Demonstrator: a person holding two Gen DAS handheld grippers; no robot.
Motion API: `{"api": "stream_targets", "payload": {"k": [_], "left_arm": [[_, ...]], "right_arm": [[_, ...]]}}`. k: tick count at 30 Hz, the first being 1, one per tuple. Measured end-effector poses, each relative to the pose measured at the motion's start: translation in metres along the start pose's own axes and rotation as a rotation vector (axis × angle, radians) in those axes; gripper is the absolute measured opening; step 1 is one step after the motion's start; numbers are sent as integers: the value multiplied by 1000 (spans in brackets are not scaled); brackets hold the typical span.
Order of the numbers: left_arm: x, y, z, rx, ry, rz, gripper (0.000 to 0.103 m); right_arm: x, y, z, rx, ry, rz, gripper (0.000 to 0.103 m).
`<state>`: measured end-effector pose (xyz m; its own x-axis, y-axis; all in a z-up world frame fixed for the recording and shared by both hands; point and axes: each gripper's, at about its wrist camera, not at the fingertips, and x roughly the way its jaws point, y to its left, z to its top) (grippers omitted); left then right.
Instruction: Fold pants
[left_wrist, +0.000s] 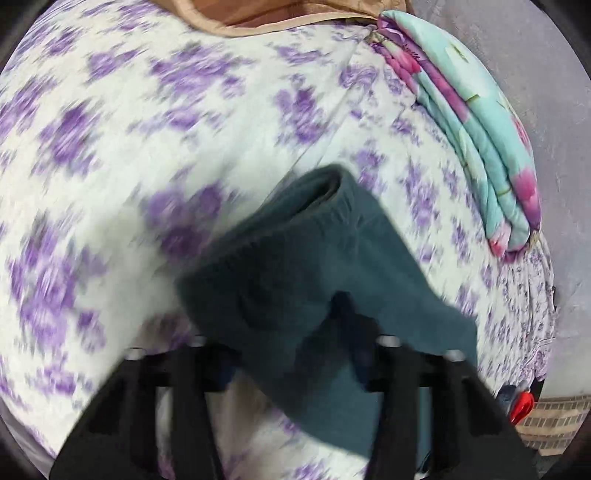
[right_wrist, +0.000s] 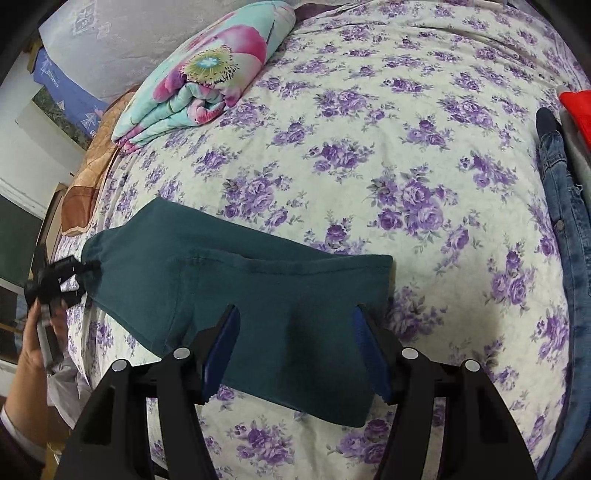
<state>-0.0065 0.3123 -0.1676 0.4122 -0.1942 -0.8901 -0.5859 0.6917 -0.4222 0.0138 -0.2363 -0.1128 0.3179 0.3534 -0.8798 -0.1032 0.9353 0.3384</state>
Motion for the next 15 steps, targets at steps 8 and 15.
{"api": "stream_targets", "payload": {"k": [8,15], "left_arm": [[-83,-99,-45,328,-163,-66,11],[-58,-234,-188,853,68,-197,77]], "right_arm": [[-12,-12,1,13,-28,22,64],[-16,-27,9,49,-43,82,64]]}}
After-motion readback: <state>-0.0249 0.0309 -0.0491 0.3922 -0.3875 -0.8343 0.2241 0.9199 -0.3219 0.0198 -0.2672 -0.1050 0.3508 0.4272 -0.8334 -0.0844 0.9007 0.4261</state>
